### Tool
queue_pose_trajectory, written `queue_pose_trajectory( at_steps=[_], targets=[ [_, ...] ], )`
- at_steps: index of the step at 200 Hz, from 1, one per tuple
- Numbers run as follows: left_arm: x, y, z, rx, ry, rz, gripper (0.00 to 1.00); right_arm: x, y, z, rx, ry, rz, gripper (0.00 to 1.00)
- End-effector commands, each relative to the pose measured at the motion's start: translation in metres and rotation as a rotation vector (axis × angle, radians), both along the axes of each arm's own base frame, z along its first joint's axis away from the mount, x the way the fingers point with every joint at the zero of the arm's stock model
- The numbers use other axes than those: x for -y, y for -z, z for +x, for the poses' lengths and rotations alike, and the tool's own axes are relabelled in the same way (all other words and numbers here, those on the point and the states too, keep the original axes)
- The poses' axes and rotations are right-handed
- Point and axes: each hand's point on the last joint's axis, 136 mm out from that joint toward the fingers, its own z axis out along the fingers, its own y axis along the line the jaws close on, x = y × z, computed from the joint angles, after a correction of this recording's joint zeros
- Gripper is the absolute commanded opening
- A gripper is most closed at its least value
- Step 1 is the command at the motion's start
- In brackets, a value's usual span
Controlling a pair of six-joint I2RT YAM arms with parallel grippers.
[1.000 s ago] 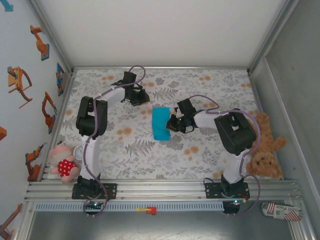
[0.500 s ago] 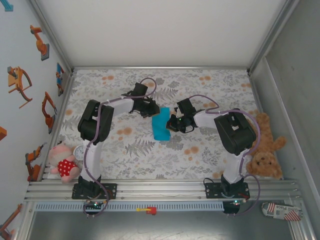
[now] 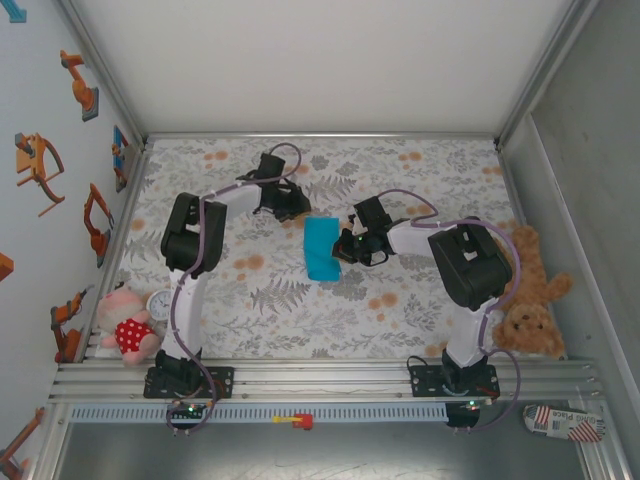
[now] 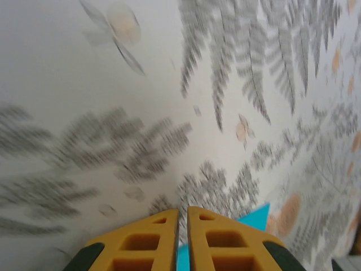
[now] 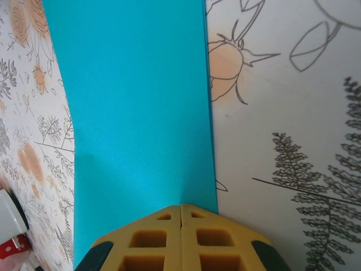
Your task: Fold a paper plane with a square sheet of paper (pick it up from the middle)
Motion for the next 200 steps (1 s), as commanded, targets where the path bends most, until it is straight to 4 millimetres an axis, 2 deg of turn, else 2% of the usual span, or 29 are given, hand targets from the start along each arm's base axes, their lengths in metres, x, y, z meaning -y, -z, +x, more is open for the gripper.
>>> queue_pose_trajectory(
  at_steps=[1,21,30,38,51,86,113,135,161,200],
  targets=[
    [-0.031,-0.010,0.020,0.042,-0.051,0.091,0.15,0.080,0.086,-0.069,-0.284,0.049,-0.383,0.00],
    [-0.011,-0.059,0.013,0.079,-0.046,-0.049,0.16,0.081,0.086,-0.070,-0.285,0.052,-0.386,0.00],
    [0.001,-0.076,0.002,0.090,-0.039,-0.101,0.16,0.081,0.085,-0.070,-0.287,0.053,-0.384,0.00],
    [0.007,-0.085,-0.008,0.093,-0.039,-0.121,0.17,0.081,0.086,-0.070,-0.288,0.053,-0.385,0.00],
    [0.016,-0.086,-0.029,0.078,-0.034,-0.132,0.17,0.081,0.086,-0.070,-0.287,0.053,-0.386,0.00],
    [0.030,-0.054,-0.092,-0.047,0.022,-0.095,0.16,0.081,0.086,-0.069,-0.285,0.049,-0.387,0.00],
    [0.031,-0.027,-0.126,-0.143,0.066,-0.035,0.14,0.081,0.086,-0.070,-0.283,0.046,-0.390,0.00],
    [0.024,-0.011,-0.139,-0.191,0.091,0.007,0.12,0.082,0.086,-0.070,-0.282,0.047,-0.394,0.00],
    [0.019,-0.002,-0.150,-0.221,0.125,0.042,0.11,0.084,0.086,-0.071,-0.282,0.049,-0.403,0.00],
    [-0.021,0.024,-0.164,-0.254,0.137,0.224,0.11,0.087,0.090,-0.071,-0.286,0.053,-0.423,0.00]
  ],
)
